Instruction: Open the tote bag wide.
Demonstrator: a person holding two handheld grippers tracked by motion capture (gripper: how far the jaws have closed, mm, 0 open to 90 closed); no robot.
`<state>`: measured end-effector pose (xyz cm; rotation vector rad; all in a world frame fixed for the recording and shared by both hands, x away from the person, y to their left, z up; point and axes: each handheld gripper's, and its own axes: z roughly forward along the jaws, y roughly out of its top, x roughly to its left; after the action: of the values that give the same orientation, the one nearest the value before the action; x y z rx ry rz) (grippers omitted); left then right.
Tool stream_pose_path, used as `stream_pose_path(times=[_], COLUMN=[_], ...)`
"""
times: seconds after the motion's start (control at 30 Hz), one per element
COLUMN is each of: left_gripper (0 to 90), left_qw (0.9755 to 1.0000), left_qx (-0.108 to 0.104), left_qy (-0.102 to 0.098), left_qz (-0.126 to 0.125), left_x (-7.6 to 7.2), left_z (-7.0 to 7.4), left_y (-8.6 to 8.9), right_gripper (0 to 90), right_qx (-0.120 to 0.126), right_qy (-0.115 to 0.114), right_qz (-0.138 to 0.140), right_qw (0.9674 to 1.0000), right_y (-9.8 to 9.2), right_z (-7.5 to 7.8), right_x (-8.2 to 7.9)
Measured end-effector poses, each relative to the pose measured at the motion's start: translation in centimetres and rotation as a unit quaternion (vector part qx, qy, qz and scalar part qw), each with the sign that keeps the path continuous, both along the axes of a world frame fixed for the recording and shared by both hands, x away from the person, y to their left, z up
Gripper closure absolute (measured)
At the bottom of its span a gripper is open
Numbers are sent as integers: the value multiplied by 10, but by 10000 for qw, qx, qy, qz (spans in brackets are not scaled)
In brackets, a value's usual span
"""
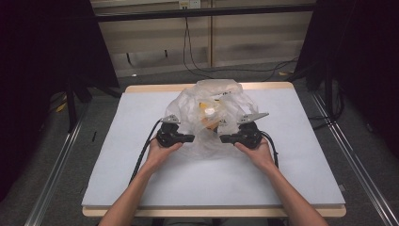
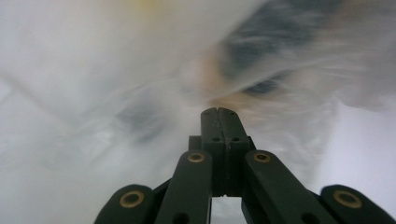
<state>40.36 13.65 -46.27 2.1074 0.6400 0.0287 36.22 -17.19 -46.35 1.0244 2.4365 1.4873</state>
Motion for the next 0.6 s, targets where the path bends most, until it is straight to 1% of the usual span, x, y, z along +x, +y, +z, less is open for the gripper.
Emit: stream_pose_path(times=[0.07,0.1,0.13,0.23,0.3,0.33,0.47,0.5,0.6], left_gripper=[900,900,900,900,900,900,900,900,900], left_qw=[9998,9996,9993,9978,9966,9962,9934,9923,9896], left_qx=[-174,-183,-262,-534,-665,-709,-860,-950,-1053], left_qy=[-115,-211,-267,-386,-483,-491,-743,-782,-945], left_qz=[-44,-56,-69,-68,-77,-103,-159,-153,-248], left_x=[-7,-11,-14,-22,-28,-29,-34,-35,-36], left_z=[12,18,23,36,45,48,67,72,91], left_y=[4,7,10,18,22,23,28,28,28], right_gripper=[900,900,900,900,900,900,900,900,900], right_qx=[114,142,195,335,390,399,432,442,440], right_qy=[-58,-95,-165,-275,-360,-397,-514,-535,-594], right_qz=[-28,-75,-55,-84,-94,-96,-124,-136,-185], right_qw=[9999,9998,9997,9990,9985,9984,9977,9975,9971], right_y=[-3,-4,-5,-9,-11,-12,-15,-16,-20], right_z=[8,13,17,30,38,43,55,58,66], right_x=[-3,-4,-5,-8,-10,-11,-13,-13,-12])
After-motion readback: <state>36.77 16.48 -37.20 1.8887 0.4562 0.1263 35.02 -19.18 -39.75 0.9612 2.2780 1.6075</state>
